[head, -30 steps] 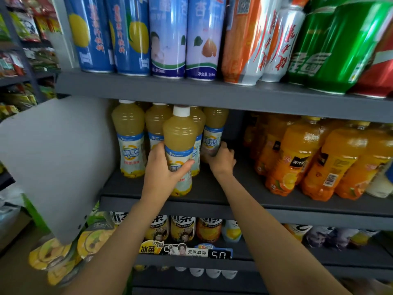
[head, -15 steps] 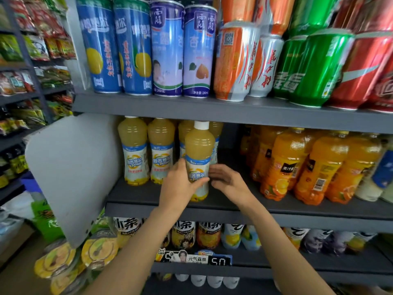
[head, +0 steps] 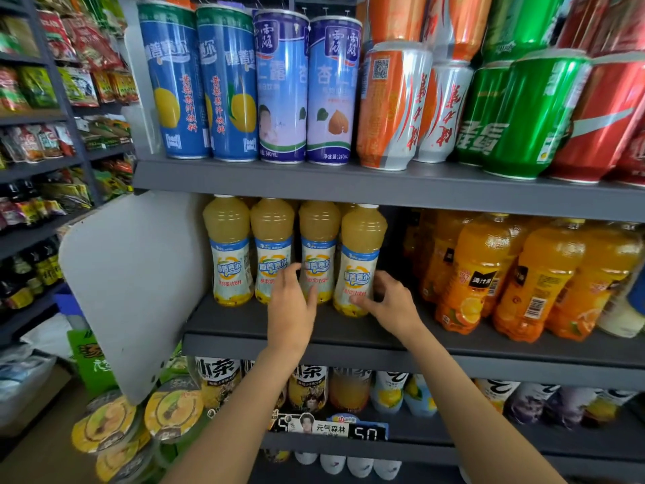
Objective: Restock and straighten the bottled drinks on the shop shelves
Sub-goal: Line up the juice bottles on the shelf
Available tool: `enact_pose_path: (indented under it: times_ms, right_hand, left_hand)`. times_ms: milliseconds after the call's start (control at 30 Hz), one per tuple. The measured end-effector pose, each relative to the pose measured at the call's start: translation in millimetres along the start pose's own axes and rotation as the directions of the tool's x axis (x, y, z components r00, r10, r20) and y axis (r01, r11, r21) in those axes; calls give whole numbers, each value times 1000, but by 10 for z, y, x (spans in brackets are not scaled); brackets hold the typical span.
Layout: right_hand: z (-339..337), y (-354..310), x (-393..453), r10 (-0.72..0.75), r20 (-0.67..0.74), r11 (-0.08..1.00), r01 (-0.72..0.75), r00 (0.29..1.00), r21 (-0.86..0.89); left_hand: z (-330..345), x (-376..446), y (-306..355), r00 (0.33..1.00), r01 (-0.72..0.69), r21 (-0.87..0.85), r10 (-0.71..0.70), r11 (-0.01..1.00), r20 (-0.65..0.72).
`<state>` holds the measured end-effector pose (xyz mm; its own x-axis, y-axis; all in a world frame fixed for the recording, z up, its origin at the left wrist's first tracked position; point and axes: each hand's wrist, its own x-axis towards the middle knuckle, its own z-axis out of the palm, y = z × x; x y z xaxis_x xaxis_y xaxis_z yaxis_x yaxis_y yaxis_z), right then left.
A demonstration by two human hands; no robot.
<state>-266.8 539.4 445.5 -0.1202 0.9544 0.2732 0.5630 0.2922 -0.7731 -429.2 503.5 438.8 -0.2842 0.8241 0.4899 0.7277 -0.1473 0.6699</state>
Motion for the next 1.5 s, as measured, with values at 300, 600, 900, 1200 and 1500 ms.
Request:
enact_pose_path:
  times_ms: [300, 600, 900, 1200, 1500]
  right_hand:
    - [37, -20, 123, 28, -57, 998, -31, 998, -48]
    - [14, -13, 138, 25, -15, 997, -26, 1000, -70]
    - [-36, -49, 130, 52, 68, 996, -47, 996, -74]
    - [213, -145, 124, 88, -179, 996, -90, 980, -1]
    - [354, -221, 77, 125, -279, 965, -182, 952, -190]
  left_hand:
    - [225, 214, 174, 975, 207, 77, -213, 975, 70]
    - [245, 212, 137, 991, 127, 210, -131, 969, 5]
    - [152, 172, 103, 993, 88, 215, -102, 973, 52]
    - [-188, 25, -239, 967, 66, 10, -62, 998, -249]
    - [-163, 177, -231, 970, 221, 204, -193, 954, -150]
